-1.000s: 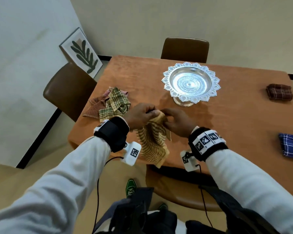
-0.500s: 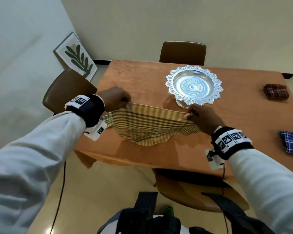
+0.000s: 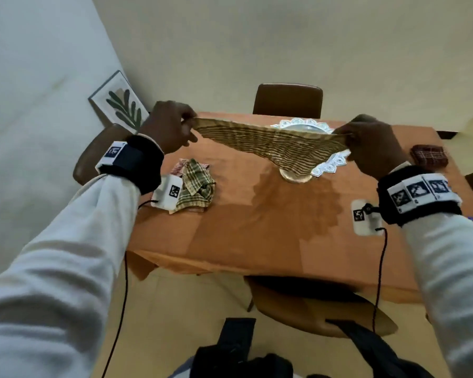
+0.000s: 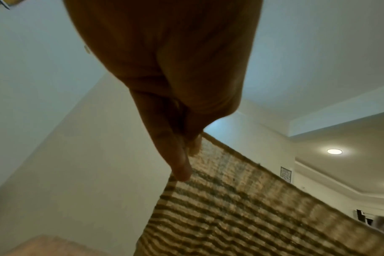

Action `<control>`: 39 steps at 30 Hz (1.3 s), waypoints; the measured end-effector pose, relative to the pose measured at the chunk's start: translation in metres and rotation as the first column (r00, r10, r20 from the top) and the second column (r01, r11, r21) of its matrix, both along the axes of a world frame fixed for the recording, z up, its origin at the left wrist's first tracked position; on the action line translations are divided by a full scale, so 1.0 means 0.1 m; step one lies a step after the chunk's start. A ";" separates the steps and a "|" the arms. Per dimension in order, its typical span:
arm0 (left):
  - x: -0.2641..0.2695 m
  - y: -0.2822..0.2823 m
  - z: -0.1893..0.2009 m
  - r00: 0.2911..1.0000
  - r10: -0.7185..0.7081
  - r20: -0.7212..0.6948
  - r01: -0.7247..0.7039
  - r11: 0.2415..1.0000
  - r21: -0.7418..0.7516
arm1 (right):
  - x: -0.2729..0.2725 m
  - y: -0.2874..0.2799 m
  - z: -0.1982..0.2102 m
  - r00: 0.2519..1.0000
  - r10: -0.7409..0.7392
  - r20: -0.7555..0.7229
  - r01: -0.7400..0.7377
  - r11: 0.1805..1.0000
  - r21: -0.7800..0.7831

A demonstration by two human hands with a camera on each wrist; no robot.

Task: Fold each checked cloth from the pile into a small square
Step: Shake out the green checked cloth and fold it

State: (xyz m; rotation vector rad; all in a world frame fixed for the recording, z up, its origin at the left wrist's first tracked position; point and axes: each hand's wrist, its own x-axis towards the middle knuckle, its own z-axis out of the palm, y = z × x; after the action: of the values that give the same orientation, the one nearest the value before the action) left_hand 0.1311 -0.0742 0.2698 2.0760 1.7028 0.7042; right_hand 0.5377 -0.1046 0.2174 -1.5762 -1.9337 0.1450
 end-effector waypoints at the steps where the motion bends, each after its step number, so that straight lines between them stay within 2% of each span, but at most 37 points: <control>1: 0.00 -0.16 -0.03 1.000 -0.017 -0.016 0.017 1.000 -0.017 | 0.01 -0.14 -0.07 0.999 0.033 -0.032 -0.034 0.999 -0.040; 4: -0.02 -0.61 -0.36 0.973 -0.027 -0.228 0.023 1.000 -0.020 | 0.04 -0.60 -0.44 0.991 0.119 -0.058 -0.126 0.984 -0.130; 6: -0.05 -0.78 -0.75 0.972 -0.027 -0.233 0.010 0.997 -0.072 | 0.04 -0.85 -0.74 0.986 0.130 -0.104 -0.147 0.973 -0.177; 9: 0.03 -1.04 -1.42 0.946 -0.042 -0.320 -0.019 0.982 -0.187 | 0.04 -1.13 -1.27 0.985 0.171 -0.005 -0.165 0.942 -0.293; 13: 0.09 -1.36 -2.10 0.932 -0.119 -0.343 -0.044 0.901 -0.432 | 0.06 -1.37 -1.81 0.981 0.165 0.098 -0.071 0.788 -0.612; 16: 0.04 -1.51 -2.29 0.927 -0.182 -0.327 -0.017 0.852 -0.524 | 0.10 -1.54 -1.93 0.982 0.177 0.067 -0.083 0.721 -0.688; 18: 0.01 -1.57 -2.28 0.928 -0.209 -0.310 0.005 0.836 -0.549 | 0.17 -1.60 -1.94 0.980 0.196 0.022 -0.123 0.694 -0.709; 20: -0.02 -1.56 -2.25 0.920 -0.246 -0.306 0.018 0.805 -0.593 | 0.23 -1.59 -1.91 0.978 0.200 -0.057 -0.184 0.706 -0.684; 22: -0.04 -1.47 -2.19 0.911 -0.282 -0.300 0.021 0.758 -0.651 | 0.24 -1.53 -1.84 0.969 0.186 -0.162 -0.247 0.706 -0.664; 25: -0.09 -1.26 -2.05 0.911 -0.294 -0.288 0.011 0.717 -0.697 | 0.14 -1.37 -1.71 0.951 0.192 -0.243 -0.307 0.682 -0.664; 27: -0.07 -1.06 -1.93 0.926 -0.269 -0.264 0.027 0.744 -0.667 | 0.08 -1.17 -1.68 0.952 0.158 -0.261 -0.290 0.733 -0.615; 29: -0.01 -0.83 -1.76 0.966 -0.191 -0.176 0.044 0.789 -0.613 | 0.08 -0.88 -1.62 0.968 0.050 -0.245 -0.178 0.827 -0.533; 32: 0.03 -0.42 -1.49 0.991 -0.104 -0.078 0.055 0.881 -0.470 | 0.11 -0.43 -1.43 0.940 -0.087 -0.331 -0.042 0.931 -0.363; 35: 0.03 -0.14 -1.25 0.998 -0.068 0.005 0.067 0.959 -0.276 | 0.12 -0.14 -1.17 0.916 -0.058 -0.397 -0.022 0.981 -0.195; 37: 0.07 -0.12 -1.07 0.991 -0.015 0.133 0.041 0.981 -0.192 | 0.13 -0.07 -0.97 0.892 -0.011 -0.452 -0.038 0.994 -0.099; 39: 0.06 -0.20 -0.97 0.979 0.001 0.202 0.020 0.995 -0.100 | 0.16 -0.14 -0.84 0.912 0.038 -0.407 -0.041 0.999 0.002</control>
State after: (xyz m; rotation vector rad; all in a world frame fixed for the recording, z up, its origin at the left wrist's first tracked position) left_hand 0.1369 -0.0943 0.1728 1.8742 1.5818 0.7797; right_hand 0.5542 -0.1181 0.1333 -1.3790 -1.6360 0.4618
